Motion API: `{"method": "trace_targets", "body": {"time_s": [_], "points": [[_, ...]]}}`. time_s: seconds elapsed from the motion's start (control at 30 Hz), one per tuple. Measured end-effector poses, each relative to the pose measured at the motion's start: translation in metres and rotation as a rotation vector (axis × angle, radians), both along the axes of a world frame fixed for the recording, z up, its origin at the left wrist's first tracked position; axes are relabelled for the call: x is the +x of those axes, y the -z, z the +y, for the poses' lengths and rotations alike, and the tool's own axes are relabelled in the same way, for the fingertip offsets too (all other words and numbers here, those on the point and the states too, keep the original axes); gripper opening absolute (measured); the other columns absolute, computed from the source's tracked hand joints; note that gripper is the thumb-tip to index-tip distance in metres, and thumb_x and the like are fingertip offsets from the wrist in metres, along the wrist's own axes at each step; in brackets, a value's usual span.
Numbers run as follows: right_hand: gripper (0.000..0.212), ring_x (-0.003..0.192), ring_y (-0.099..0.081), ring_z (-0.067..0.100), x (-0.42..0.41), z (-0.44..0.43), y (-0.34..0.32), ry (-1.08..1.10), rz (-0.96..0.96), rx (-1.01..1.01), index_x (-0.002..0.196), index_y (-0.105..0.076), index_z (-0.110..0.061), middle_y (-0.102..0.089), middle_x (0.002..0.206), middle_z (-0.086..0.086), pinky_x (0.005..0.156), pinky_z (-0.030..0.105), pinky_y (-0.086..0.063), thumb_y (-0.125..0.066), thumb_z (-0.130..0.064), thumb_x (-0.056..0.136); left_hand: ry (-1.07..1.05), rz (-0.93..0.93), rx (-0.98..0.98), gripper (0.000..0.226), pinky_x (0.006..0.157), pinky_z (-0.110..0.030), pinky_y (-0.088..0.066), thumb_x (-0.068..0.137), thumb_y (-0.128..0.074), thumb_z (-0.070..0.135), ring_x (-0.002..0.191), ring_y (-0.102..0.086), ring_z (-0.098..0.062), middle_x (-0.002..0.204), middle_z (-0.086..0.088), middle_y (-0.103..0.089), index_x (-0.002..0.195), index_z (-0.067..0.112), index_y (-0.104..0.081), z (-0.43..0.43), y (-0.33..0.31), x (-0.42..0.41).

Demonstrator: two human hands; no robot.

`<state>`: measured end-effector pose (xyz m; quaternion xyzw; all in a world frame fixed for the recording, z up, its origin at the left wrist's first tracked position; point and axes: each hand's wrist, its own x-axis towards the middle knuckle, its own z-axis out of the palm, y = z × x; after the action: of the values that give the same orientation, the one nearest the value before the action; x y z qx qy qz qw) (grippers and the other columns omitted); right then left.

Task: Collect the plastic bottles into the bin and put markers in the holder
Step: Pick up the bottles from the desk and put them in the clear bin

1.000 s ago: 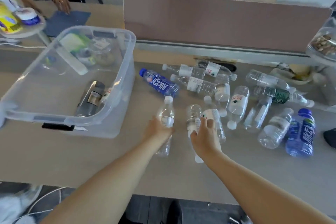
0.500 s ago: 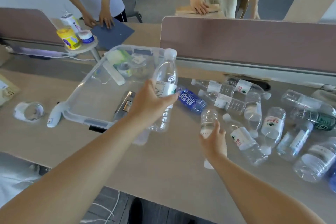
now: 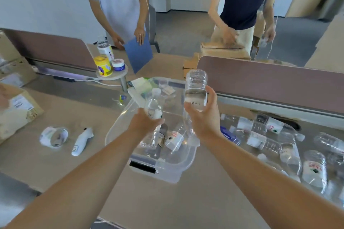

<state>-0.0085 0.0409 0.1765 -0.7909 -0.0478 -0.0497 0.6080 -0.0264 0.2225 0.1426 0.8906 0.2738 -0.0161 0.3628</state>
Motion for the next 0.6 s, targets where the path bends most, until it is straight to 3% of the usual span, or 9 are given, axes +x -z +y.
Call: {"method": "trace_targets", "body": {"time_s": [0.07,0.2,0.3,0.43,0.6], "points": [[0.079,0.122,-0.052,0.022,0.001,0.017,0.004,0.009,0.073,0.027,0.141,-0.026,-0.035,-0.049,0.139,-0.003,0.103,0.045,-0.045,-0.067,-0.041,0.073,0.024,0.038,-0.037,0.085,0.067,-0.023,-0.037,0.076,-0.072,0.047,0.091,-0.046,-0.018,0.115,-0.004,-0.050,0.139,0.007,-0.030,0.012,0.014,0.006],[0.078,0.123,-0.050,0.025,0.001,0.037,0.019,0.040,0.251,-0.006,0.146,-0.022,-0.029,-0.045,0.143,0.000,0.103,0.044,-0.044,-0.066,-0.036,0.082,0.040,0.143,-0.080,0.084,0.069,-0.024,-0.041,0.073,-0.077,0.044,0.100,-0.052,-0.022,0.126,-0.010,-0.053,0.135,0.006,-0.033,0.029,0.042,0.008],[0.080,0.124,-0.050,0.023,-0.004,0.050,0.035,0.059,0.276,-0.112,0.147,-0.021,-0.029,-0.043,0.144,-0.001,0.102,0.043,-0.044,-0.066,-0.036,0.081,0.049,0.249,-0.049,0.086,0.081,-0.028,-0.041,0.075,-0.075,0.043,0.119,-0.052,-0.027,0.132,-0.013,-0.051,0.136,0.001,-0.032,0.038,0.063,-0.001],[0.082,0.132,-0.041,0.021,-0.011,0.067,0.054,0.022,0.278,-0.222,0.149,-0.019,-0.027,-0.037,0.149,0.000,0.107,0.038,-0.038,-0.067,-0.036,0.083,0.026,0.213,-0.127,0.083,0.078,-0.028,-0.039,0.077,-0.073,0.044,0.116,-0.054,-0.029,0.129,-0.015,-0.053,0.134,-0.001,-0.033,0.044,0.070,0.003],[0.083,0.128,-0.044,0.027,-0.009,0.076,0.069,0.062,0.380,-0.279,0.150,-0.014,-0.027,-0.034,0.148,0.008,0.094,0.037,-0.040,-0.064,-0.035,0.085,0.012,0.175,-0.113,0.075,0.084,-0.033,-0.045,0.080,-0.071,0.042,0.115,-0.056,-0.032,0.128,-0.016,-0.055,0.133,0.002,-0.034,0.046,0.065,0.013]]}}
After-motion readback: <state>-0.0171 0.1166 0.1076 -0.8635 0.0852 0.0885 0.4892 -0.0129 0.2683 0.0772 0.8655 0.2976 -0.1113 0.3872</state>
